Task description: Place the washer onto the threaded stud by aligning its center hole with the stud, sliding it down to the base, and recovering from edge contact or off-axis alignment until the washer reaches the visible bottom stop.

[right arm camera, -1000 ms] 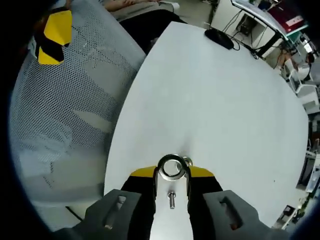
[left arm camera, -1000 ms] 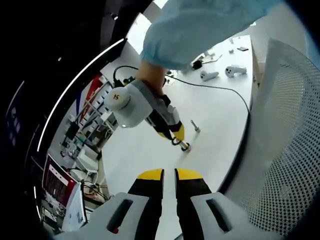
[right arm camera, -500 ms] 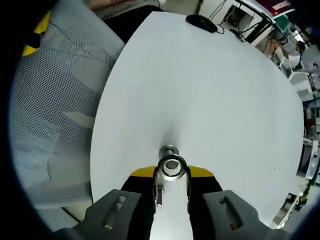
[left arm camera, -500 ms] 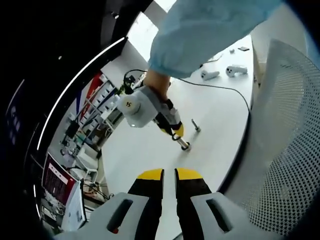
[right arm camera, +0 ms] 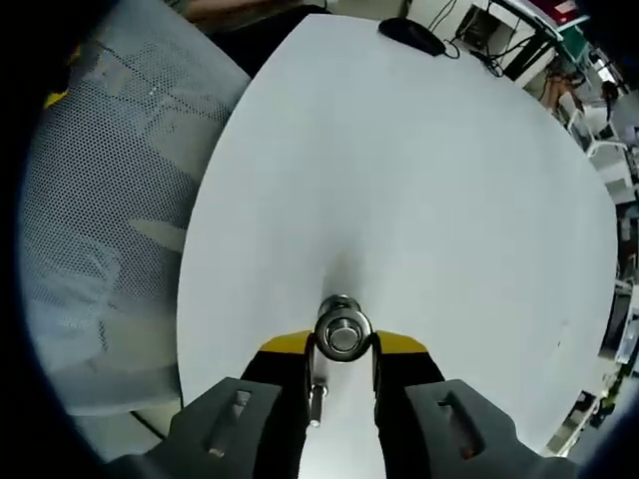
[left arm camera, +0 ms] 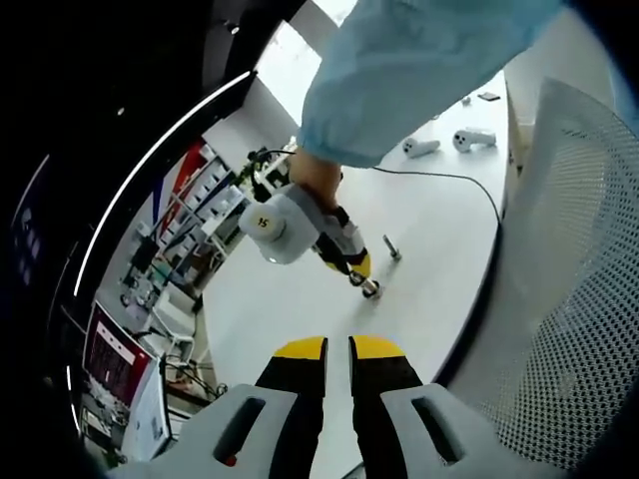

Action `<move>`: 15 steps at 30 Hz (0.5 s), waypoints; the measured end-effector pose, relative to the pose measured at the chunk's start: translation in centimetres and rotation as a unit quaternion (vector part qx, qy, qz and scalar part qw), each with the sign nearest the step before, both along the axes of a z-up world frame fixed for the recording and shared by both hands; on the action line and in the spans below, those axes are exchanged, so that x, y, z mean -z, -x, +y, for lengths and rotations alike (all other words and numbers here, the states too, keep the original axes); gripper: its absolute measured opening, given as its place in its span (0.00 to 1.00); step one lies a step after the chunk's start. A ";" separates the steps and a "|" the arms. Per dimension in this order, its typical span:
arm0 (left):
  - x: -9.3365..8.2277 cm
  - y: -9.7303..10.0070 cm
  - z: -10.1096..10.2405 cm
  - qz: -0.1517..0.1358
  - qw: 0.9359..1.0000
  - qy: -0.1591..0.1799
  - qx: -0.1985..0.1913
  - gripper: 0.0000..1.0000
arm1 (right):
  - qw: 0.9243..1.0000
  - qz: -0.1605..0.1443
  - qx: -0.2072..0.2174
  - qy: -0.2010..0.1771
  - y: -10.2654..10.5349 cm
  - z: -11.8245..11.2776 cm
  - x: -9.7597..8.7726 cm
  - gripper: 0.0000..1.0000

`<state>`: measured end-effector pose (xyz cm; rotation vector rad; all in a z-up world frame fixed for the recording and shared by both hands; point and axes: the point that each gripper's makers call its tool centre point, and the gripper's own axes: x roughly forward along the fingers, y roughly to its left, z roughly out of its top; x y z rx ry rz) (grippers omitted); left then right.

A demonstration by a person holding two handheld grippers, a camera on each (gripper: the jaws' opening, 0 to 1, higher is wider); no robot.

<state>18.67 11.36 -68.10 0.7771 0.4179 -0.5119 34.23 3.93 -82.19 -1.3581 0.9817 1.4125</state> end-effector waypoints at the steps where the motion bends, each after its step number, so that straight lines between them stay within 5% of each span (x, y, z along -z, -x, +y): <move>1: 0.0 0.0 0.0 0.000 1.000 0.000 0.000 0.06 | 1.000 0.000 0.000 -0.002 0.0 0.1 0.0 0.23; 15: 0.1 0.0 0.1 0.001 1.000 0.000 -0.003 0.06 | 1.000 0.002 0.009 -0.014 0.2 0.0 -0.1 0.23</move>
